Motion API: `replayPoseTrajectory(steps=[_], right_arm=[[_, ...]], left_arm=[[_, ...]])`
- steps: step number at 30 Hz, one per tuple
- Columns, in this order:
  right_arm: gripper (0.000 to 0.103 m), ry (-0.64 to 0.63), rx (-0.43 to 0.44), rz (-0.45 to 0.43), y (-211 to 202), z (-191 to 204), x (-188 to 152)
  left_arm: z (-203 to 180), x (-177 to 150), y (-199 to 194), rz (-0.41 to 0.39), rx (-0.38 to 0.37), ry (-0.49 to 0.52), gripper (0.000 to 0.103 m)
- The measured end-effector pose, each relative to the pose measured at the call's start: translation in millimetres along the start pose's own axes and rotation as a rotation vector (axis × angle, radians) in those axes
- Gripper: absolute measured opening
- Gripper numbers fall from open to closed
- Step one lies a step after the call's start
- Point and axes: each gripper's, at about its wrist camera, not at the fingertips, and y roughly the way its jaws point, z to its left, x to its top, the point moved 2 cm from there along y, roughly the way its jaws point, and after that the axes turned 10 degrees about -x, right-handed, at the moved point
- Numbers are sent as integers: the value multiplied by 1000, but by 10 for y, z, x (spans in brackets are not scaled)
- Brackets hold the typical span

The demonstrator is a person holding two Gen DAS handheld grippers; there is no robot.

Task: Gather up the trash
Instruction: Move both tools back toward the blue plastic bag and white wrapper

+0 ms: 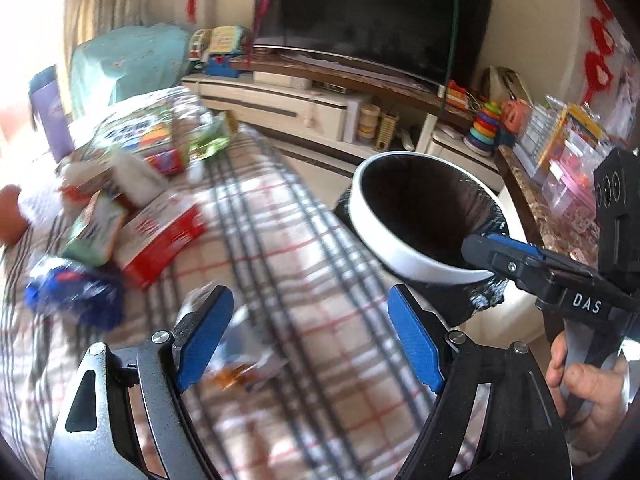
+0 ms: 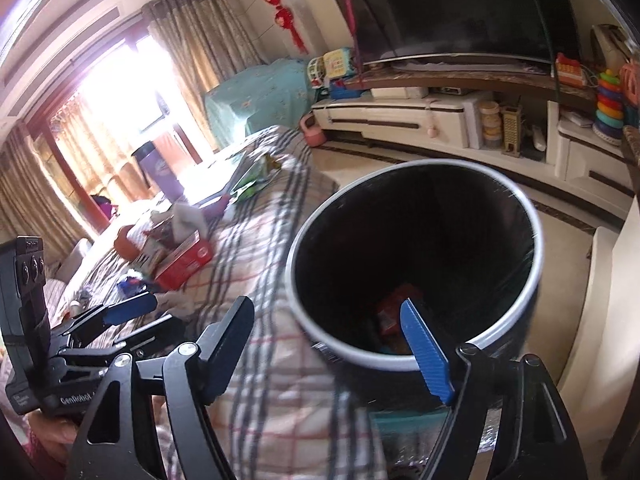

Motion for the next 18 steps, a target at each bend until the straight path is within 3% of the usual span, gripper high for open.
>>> replayPoseTrajectory(steps=[3, 7, 18], right_arm=[[82, -12, 20, 13, 16, 133, -60], [94, -34, 45, 19, 22, 348, -132], [96, -118, 102, 52, 112, 891, -341]], left_arm=[[142, -82, -110, -10, 13, -37, 82], [318, -185, -248, -25, 30, -83, 82], [947, -551, -542, -30, 111, -238, 82]])
